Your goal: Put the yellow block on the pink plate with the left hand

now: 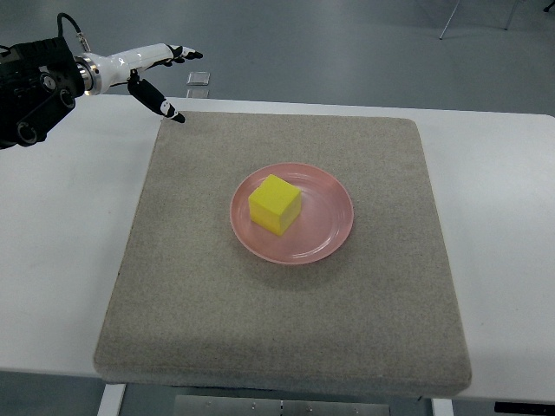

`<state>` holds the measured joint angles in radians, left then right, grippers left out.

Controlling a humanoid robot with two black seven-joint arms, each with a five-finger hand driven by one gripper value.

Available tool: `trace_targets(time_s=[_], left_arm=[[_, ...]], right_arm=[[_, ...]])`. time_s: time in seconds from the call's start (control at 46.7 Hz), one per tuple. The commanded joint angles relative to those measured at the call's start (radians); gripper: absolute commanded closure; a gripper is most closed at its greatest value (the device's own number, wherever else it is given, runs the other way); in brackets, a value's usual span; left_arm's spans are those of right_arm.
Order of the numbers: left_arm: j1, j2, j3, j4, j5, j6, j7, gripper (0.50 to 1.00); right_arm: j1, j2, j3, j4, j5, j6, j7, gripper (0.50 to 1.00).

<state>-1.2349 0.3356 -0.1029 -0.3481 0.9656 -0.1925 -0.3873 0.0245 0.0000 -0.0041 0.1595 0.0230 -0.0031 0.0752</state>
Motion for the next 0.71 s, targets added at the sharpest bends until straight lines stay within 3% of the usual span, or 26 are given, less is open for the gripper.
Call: trace_targets(time_s=[0.0, 0.342, 0.449, 0.685], left_arm=[[0.011, -0.018, -0.004, 0.017, -0.059, 0.028, 0.013, 0.508], [0.043, -0.078, -0.006, 0.041, -0.523, 0.123, 0.188, 0.508], [0.052, -0.105, -0.004, 0.054, -0.721, 0.154, 0.193, 0.508], [0.072, -0.125, -0.029, 0.055, -0.946, 0.145, 0.189, 0.508]], right_arm=[[0.0, 0.0, 0.0, 0.0, 0.0, 0.0, 0.0, 0.576], [0.0, 0.0, 0.0, 0.0, 0.0, 0.0, 0.001, 0.576], [0.0, 0.0, 0.001, 0.0, 0.0, 0.0, 0.0, 0.576], [0.0, 0.0, 0.0, 0.0, 0.0, 0.0, 0.0, 0.576]])
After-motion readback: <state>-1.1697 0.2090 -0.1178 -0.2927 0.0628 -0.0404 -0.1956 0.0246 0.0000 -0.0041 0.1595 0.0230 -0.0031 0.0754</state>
